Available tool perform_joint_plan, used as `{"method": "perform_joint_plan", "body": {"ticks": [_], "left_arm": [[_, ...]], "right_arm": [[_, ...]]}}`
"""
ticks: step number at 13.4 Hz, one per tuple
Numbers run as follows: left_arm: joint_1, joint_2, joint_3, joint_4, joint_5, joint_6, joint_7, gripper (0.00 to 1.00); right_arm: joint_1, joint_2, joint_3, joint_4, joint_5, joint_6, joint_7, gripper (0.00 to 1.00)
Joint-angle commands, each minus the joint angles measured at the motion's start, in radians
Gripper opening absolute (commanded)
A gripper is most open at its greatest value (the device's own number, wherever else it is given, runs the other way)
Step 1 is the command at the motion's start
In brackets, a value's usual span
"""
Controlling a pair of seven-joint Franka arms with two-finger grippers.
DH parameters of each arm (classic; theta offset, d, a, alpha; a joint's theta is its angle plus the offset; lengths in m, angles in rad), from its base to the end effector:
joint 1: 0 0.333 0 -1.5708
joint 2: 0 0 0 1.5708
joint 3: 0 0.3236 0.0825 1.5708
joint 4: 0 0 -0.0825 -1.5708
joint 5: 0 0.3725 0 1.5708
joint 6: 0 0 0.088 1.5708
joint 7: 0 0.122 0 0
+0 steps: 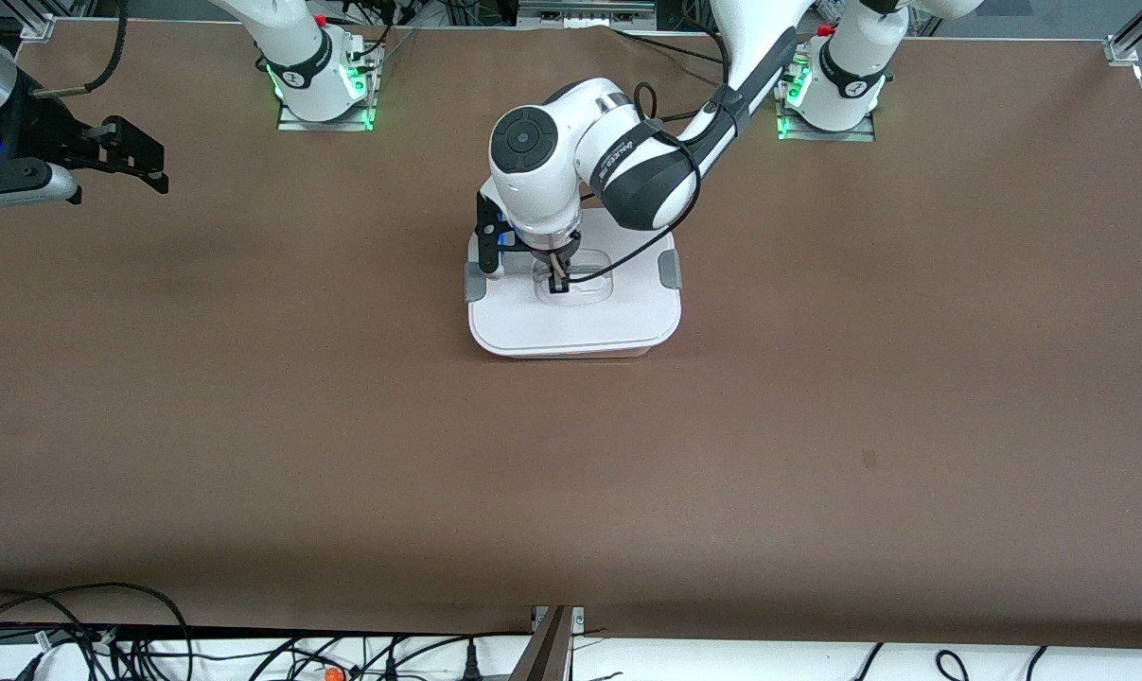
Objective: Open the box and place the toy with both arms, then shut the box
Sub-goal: 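Lower the lid onto the box and open the left gripper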
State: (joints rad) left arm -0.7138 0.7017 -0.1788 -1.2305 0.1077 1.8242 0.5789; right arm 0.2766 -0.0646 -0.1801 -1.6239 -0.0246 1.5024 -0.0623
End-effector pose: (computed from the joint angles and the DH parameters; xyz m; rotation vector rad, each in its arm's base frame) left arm 0.4863 -0.5365 0.3465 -2.3291 2.1007 0.1549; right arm 0.5124 0.0433 0.6207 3.1165 0.2475 -0.0902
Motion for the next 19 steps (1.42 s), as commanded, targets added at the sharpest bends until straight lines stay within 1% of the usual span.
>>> {"method": "perform_joint_plan", "body": {"ticks": [1, 3, 5, 10, 11, 12, 14, 16, 18, 19], "left_arm": [[-0.007, 0.007, 0.005, -0.006, 0.024, 0.006, 0.002, 0.0], [-0.01, 0.008, 0.005, -0.009, 0.027, 0.006, 0.004, 0.0], [-0.012, 0.007, 0.001, -0.023, 0.072, 0.007, 0.004, 0.0], [-0.012, 0.001, -0.004, -0.03, 0.075, 0.006, 0.004, 0.0], [-0.01, 0.001, -0.004, -0.029, 0.073, 0.006, 0.004, 0.26], [-0.009, 0.001, -0.002, -0.018, 0.066, 0.006, -0.002, 0.99], [0.028, -0.013, -0.01, 0.008, 0.055, -0.017, -0.001, 1.0], [0.036, -0.03, -0.008, 0.058, 0.026, -0.093, -0.01, 1.0], [0.056, -0.03, 0.015, 0.167, 0.017, -0.219, -0.011, 1.0], [0.078, -0.03, 0.031, 0.204, 0.017, -0.274, -0.011, 1.0]], "right_arm": [[-0.008, 0.0, 0.008, 0.007, 0.0, -0.008, -0.017, 1.0], [-0.008, 0.0, 0.008, 0.007, 0.0, -0.01, -0.017, 1.0], [-0.008, 0.0, 0.008, 0.007, 0.0, -0.011, -0.017, 1.0], [-0.007, 0.005, 0.007, 0.006, 0.0, -0.008, -0.022, 1.0], [-0.008, 0.008, 0.007, 0.006, 0.0, -0.007, -0.022, 1.0], [-0.008, 0.008, 0.007, 0.006, 0.0, -0.007, -0.022, 1.0], [-0.008, 0.015, 0.005, 0.007, 0.0, -0.005, -0.022, 1.0], [-0.008, 0.009, 0.004, 0.012, 0.0, -0.005, -0.022, 1.0], [-0.008, 0.009, 0.002, 0.012, 0.0, -0.005, -0.022, 1.0], [-0.008, 0.009, 0.002, 0.01, 0.0, -0.005, -0.022, 1.0]]}}
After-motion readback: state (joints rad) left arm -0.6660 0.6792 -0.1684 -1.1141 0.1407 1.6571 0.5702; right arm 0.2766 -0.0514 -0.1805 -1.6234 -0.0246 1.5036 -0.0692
